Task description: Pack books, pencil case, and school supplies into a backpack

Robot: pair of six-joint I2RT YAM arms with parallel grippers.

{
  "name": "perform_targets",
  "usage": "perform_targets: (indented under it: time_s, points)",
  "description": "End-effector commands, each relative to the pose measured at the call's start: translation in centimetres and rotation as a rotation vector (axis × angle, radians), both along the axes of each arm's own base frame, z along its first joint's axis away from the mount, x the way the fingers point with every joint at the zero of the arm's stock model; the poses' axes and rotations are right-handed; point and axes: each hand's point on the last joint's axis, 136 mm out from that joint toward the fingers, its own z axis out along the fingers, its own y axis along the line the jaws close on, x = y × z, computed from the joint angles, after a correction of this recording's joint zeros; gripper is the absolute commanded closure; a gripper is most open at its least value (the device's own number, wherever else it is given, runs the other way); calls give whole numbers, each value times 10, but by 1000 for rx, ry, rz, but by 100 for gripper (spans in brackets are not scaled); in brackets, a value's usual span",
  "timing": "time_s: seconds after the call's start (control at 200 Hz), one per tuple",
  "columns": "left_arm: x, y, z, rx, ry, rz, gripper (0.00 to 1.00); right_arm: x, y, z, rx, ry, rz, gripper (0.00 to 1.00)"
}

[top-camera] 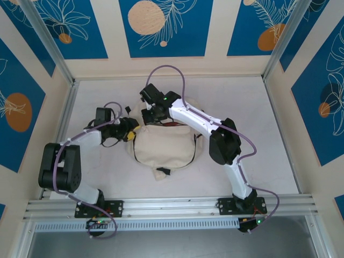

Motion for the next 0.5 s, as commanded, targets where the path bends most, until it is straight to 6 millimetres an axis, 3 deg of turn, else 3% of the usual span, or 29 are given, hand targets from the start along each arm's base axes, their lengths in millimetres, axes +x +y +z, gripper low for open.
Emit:
perform_targets:
  time_s: [0.0, 0.2, 0.495]
  points:
    - [12, -18, 18, -51, -63, -62, 48, -7, 3, 32, 89, -3, 2, 100]
    - [17, -32, 17, -77, -59, -104, 51, -6, 2, 32, 99, 1, -1, 100]
    - [17, -42, 21, -108, -77, -135, 85, -6, -4, 27, 87, 10, -20, 100]
